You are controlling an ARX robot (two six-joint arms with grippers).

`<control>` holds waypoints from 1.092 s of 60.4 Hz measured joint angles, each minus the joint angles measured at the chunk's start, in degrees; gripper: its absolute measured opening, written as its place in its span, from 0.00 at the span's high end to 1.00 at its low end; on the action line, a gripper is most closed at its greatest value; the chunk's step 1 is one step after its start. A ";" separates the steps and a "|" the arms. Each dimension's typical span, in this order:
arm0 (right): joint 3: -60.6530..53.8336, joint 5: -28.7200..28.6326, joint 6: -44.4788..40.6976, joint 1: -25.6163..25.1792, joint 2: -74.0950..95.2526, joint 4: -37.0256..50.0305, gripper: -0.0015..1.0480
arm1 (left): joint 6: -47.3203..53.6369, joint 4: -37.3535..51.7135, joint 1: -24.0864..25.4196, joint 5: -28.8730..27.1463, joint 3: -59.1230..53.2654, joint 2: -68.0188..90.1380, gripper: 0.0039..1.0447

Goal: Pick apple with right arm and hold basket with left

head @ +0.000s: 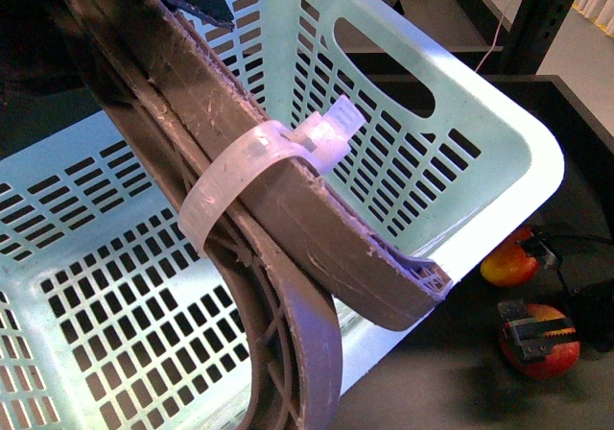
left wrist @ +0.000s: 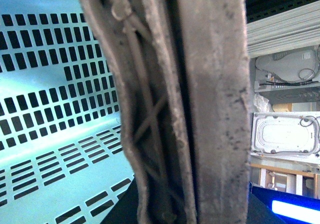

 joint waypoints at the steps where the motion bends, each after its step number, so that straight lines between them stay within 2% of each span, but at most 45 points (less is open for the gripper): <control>1: 0.09 0.00 0.00 -0.04 0.35 0.00 0.08 | 0.00 0.00 0.00 0.00 0.00 0.00 0.85; 7: 0.07 -0.04 -0.20 -0.20 2.08 0.00 0.09 | 0.00 0.00 0.00 0.00 0.00 0.00 0.85; 14: 0.00 -0.04 -0.94 -0.61 2.71 0.00 0.25 | 0.00 0.00 0.00 0.00 0.00 0.00 0.85; 20: -0.07 -0.17 -1.01 -0.74 2.56 0.02 0.28 | 0.00 0.00 0.00 0.00 0.00 0.00 0.85; 43: -4.20 -2.16 -3.15 -1.97 -9.70 -0.81 0.30 | 0.02 0.00 0.00 0.00 0.00 0.02 0.85; 56: -10.14 -5.07 -5.95 -2.23 -27.08 -0.04 0.30 | 0.02 0.00 0.00 0.00 0.00 0.02 0.85; 66: -11.72 -8.04 -2.82 -1.66 -43.89 -3.34 0.30 | 0.02 0.00 0.00 0.00 0.00 0.02 0.85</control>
